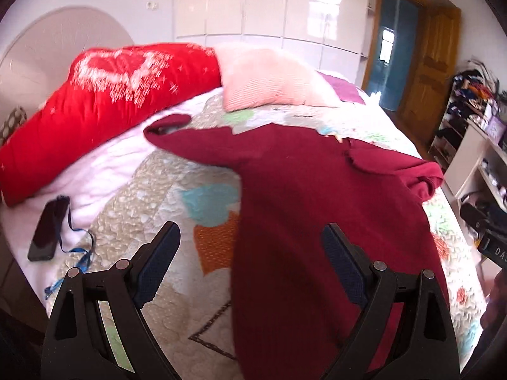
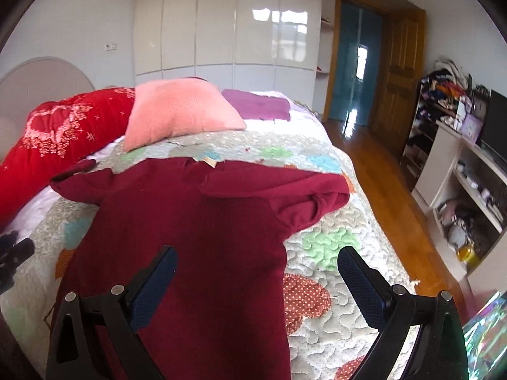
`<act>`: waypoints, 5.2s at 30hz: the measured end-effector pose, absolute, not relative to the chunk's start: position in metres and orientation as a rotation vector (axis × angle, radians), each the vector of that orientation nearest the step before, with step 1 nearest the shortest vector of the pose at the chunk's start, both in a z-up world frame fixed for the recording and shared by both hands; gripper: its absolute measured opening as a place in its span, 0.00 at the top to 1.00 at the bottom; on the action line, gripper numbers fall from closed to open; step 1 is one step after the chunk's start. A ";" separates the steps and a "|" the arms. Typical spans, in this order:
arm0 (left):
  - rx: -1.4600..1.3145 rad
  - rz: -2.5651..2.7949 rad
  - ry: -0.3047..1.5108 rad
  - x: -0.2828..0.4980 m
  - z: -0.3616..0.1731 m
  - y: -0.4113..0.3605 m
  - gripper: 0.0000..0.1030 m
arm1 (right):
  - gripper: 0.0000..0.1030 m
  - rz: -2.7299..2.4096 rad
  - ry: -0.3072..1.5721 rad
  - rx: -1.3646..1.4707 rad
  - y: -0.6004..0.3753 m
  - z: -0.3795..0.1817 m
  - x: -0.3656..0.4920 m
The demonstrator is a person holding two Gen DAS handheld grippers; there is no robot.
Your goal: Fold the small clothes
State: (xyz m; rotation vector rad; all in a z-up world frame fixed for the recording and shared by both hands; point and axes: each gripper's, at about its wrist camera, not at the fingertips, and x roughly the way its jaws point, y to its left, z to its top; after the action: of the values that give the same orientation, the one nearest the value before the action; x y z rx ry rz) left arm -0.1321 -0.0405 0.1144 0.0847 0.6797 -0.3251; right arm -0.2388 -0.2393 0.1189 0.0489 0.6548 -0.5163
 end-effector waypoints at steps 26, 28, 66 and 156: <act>0.107 -0.303 0.811 -0.105 0.066 -0.073 0.11 | 0.03 -0.430 0.769 0.151 -0.250 0.083 -0.195; 0.110 -0.304 0.812 -0.101 0.066 -0.076 0.11 | 0.03 -0.430 0.772 0.158 -0.251 0.080 -0.194; 0.028 -0.001 0.784 0.101 0.102 0.030 0.11 | 0.12 -0.181 0.852 0.147 -0.183 0.049 -0.052; 0.102 -0.501 0.842 0.083 0.046 -0.073 0.44 | 0.94 -0.033 0.950 0.148 -0.300 0.018 -0.098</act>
State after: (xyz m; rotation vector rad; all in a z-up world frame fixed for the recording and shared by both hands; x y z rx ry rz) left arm 0.0825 -0.0734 0.0455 0.1022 0.8424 -0.5008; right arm -0.0983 -0.2997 0.0183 0.1475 0.9497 -0.0334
